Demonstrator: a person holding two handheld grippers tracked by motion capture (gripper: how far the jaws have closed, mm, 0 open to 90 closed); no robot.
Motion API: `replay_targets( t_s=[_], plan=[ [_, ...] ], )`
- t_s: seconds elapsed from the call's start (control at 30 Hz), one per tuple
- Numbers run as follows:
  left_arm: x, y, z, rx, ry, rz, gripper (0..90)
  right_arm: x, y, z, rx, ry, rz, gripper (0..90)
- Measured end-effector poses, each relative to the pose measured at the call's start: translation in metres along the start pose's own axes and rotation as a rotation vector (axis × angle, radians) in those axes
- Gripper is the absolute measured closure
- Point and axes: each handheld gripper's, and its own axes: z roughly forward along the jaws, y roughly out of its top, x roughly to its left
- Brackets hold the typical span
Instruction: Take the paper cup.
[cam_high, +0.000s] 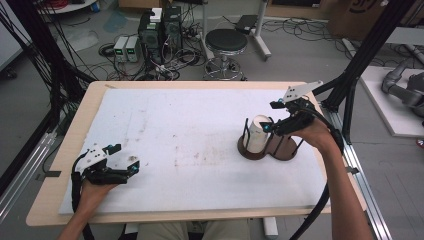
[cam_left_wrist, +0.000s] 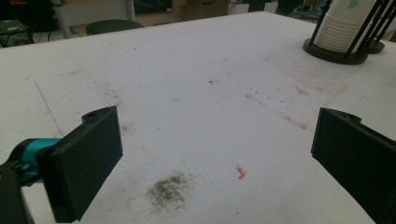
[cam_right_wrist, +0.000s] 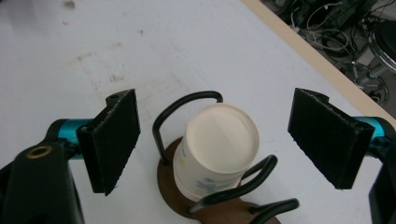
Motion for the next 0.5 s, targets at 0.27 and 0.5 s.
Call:
replay_targets(
  t_s=[0.27,0.5],
  plan=[
    [0.000,0.000,0.001,0.002,-0.002,0.002,1.9,-0.008,0.008,0.010,0.084,0.023,-0.050,17.1],
    [0.000,0.000,0.001,0.004,-0.004,0.003,1.9,-0.014,0.014,0.022,0.161,0.077,-0.078,17.8]
  ],
)
